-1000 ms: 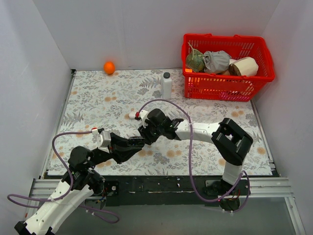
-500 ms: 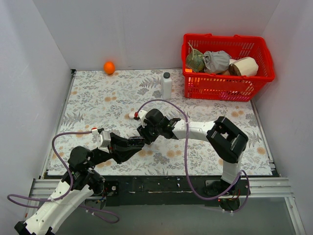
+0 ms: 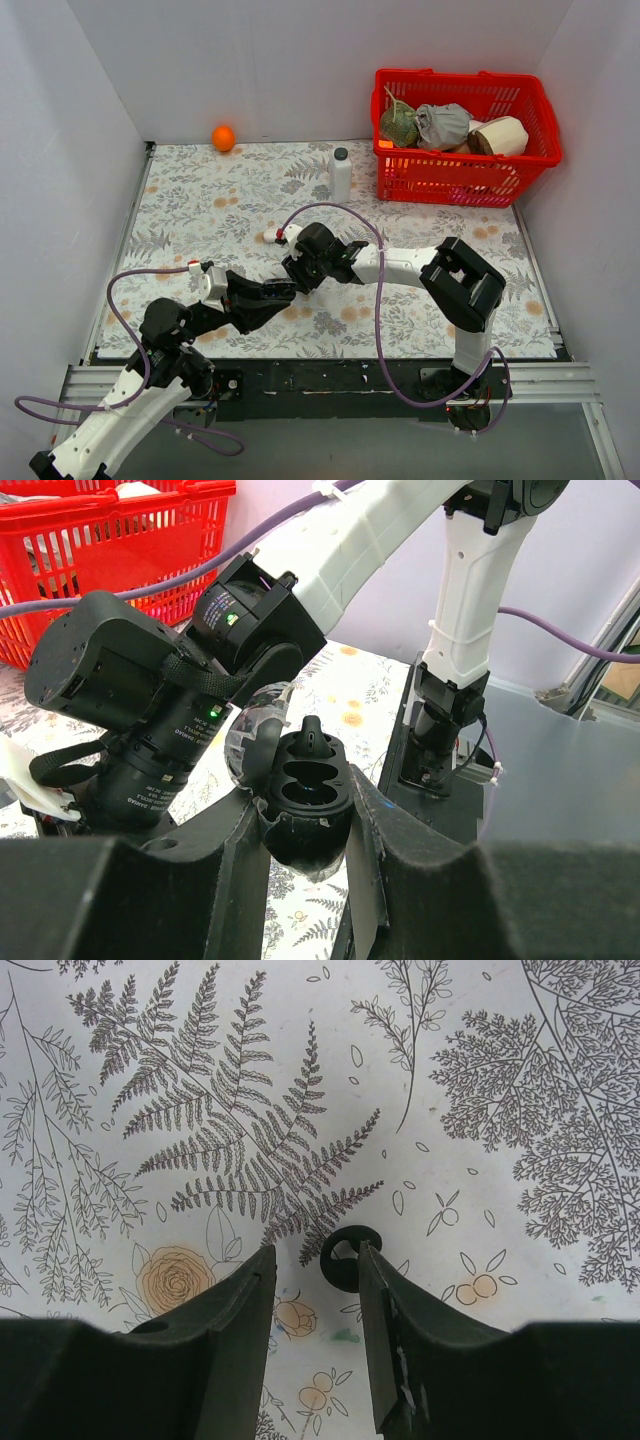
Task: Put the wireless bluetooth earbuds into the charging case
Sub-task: Pick up the earbud from the center of the board, then place the earbud in the charging case.
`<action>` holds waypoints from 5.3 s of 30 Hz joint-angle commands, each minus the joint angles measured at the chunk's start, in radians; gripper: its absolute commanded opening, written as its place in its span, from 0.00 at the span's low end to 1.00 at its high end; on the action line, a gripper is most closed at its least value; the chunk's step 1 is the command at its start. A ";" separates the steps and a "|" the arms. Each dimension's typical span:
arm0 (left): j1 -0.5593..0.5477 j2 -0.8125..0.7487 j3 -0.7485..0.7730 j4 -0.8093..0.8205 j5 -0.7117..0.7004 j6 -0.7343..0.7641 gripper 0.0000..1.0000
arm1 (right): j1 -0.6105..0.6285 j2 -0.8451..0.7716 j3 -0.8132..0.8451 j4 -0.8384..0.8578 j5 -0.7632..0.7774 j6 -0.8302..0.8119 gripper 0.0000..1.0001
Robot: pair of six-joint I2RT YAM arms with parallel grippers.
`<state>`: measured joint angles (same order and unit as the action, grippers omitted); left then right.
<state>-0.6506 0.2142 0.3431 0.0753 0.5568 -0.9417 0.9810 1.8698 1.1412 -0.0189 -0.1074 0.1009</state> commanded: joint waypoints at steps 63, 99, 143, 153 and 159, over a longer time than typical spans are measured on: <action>0.006 0.482 0.134 0.409 0.164 -0.038 0.00 | -0.065 -0.883 0.152 -0.549 -0.311 -0.029 0.01; 0.012 0.792 0.300 0.369 0.608 -0.086 0.00 | -0.061 -0.709 0.213 -0.478 -0.532 -0.070 0.01; 0.011 0.740 0.241 0.409 0.529 -0.086 0.00 | -0.031 -0.701 0.330 -0.520 -0.325 -0.055 0.49; 0.012 0.699 0.211 0.434 0.464 -0.092 0.00 | -0.061 -0.759 0.272 -0.492 -0.112 -0.029 0.50; 0.012 0.680 0.209 0.422 0.402 -0.068 0.00 | -0.056 -0.752 0.243 -0.501 -0.144 -0.036 0.52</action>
<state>-0.6415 0.9173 0.5522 0.4862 1.0164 -1.0355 0.9230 1.1191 1.3972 -0.5442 -0.2665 0.0669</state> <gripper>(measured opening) 0.283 0.506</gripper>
